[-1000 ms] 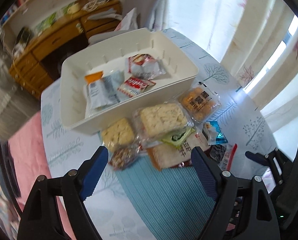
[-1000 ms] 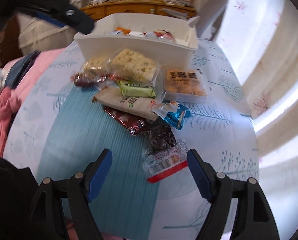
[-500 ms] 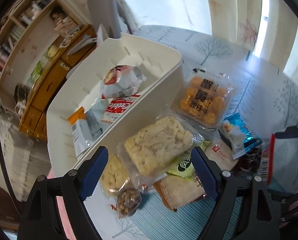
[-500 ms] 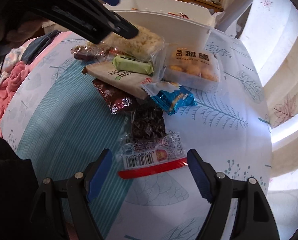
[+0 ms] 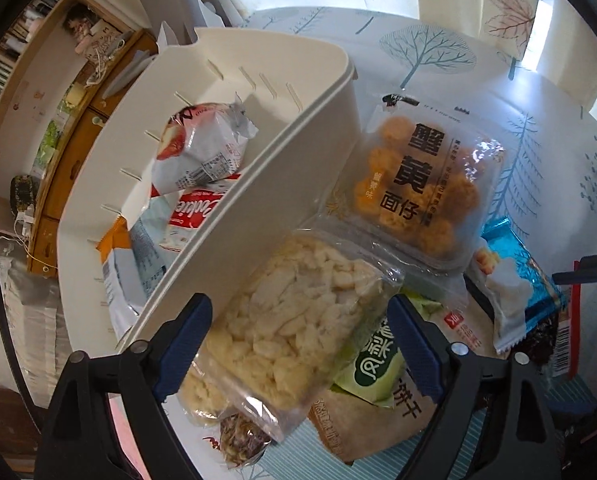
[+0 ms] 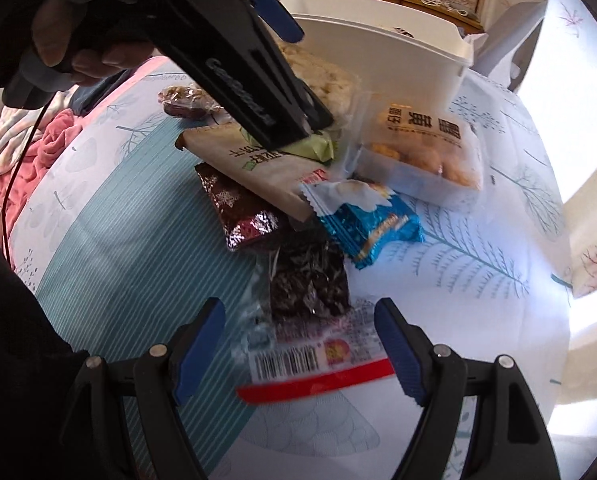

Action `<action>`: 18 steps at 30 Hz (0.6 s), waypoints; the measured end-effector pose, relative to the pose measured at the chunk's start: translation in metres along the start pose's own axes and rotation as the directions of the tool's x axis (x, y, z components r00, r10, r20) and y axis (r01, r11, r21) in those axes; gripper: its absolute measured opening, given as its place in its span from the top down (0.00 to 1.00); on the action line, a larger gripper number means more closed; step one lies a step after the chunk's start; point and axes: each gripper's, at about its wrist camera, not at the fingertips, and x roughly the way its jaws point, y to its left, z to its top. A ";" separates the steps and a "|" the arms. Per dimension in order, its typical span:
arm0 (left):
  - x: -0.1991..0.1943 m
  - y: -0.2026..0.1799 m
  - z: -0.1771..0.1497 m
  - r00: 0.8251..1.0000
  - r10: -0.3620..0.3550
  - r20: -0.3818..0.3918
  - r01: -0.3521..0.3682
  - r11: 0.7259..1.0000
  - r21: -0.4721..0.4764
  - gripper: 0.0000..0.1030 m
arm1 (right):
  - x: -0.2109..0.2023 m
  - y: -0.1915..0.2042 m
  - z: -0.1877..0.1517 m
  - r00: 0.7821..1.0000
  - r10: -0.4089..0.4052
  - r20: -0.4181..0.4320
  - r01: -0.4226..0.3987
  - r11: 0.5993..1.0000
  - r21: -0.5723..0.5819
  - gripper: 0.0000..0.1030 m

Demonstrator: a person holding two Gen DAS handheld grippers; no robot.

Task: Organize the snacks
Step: 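Grasp the cracker pack with left tool while right tool grasps red-striped candy pack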

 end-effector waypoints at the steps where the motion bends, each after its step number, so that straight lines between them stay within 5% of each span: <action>1: 0.003 0.001 0.002 1.000 -0.007 -0.005 0.007 1.000 -0.009 0.13 | 0.002 0.000 0.001 1.000 0.002 -0.003 -0.002 1.000 -0.001 0.24; 10: 0.026 0.026 0.006 0.989 -0.136 -0.060 0.125 0.979 -0.160 0.10 | 0.009 0.001 0.005 1.000 -0.009 -0.027 0.008 1.000 -0.020 0.26; 14: 0.033 0.030 0.006 0.985 -0.162 -0.054 0.149 0.971 -0.186 0.10 | 0.008 -0.002 0.008 0.999 -0.018 -0.032 0.018 1.000 -0.014 0.41; 18: 0.037 0.031 0.004 0.983 -0.178 -0.044 0.165 0.964 -0.211 0.25 | 0.006 -0.012 0.012 0.997 0.024 -0.072 -0.024 1.000 -0.001 0.44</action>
